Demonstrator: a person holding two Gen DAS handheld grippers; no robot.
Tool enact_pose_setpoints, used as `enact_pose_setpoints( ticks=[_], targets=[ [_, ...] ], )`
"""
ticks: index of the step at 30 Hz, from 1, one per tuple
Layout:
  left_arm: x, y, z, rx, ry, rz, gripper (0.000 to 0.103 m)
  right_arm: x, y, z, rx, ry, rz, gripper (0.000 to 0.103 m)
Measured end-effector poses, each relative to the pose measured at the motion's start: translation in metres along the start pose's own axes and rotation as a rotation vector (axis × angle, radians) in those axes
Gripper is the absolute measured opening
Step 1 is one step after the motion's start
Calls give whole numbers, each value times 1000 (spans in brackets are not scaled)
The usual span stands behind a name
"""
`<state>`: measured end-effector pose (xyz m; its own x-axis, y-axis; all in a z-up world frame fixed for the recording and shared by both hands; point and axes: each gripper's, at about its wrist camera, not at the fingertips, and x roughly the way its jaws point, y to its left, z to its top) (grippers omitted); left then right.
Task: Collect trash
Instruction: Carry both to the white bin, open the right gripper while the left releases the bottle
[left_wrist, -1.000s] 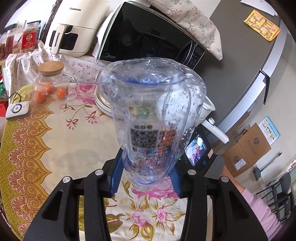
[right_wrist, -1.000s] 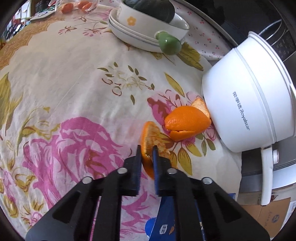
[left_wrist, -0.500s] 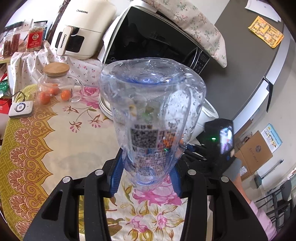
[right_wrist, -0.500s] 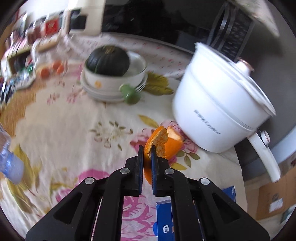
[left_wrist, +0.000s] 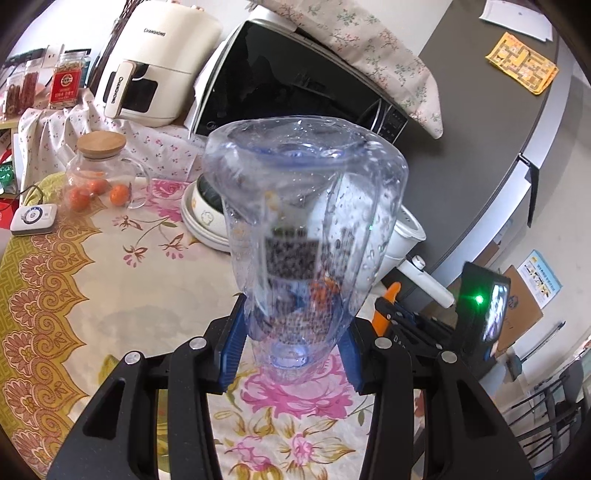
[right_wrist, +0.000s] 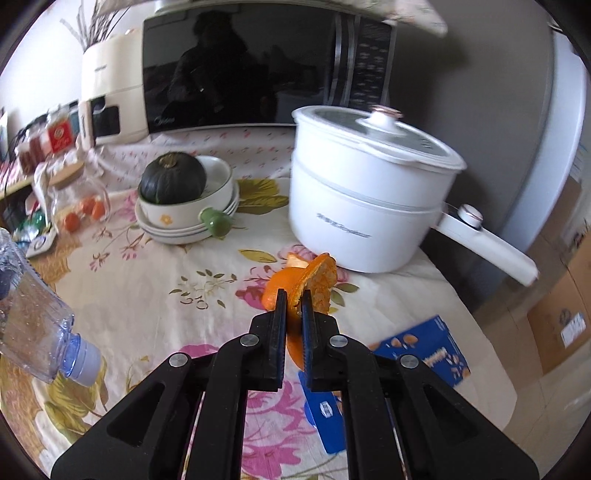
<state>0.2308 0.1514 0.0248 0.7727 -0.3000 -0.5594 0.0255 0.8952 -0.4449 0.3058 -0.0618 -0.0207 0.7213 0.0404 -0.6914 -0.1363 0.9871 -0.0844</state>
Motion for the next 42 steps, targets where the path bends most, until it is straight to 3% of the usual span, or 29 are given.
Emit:
enact_pose_setpoints(
  ticks=[13,21,42],
  targets=[
    [14,-41,-28,16,-10,-54,45,-50,-59,-39,173,-55,-89,6],
    [16,-80,-45,76,-19,-116,45,-78,-105,-75,260,-61,-150,7],
    [30,-189,-123,251,128,-310,45,-169,-216,-169,381,-23,-338,7]
  ],
)
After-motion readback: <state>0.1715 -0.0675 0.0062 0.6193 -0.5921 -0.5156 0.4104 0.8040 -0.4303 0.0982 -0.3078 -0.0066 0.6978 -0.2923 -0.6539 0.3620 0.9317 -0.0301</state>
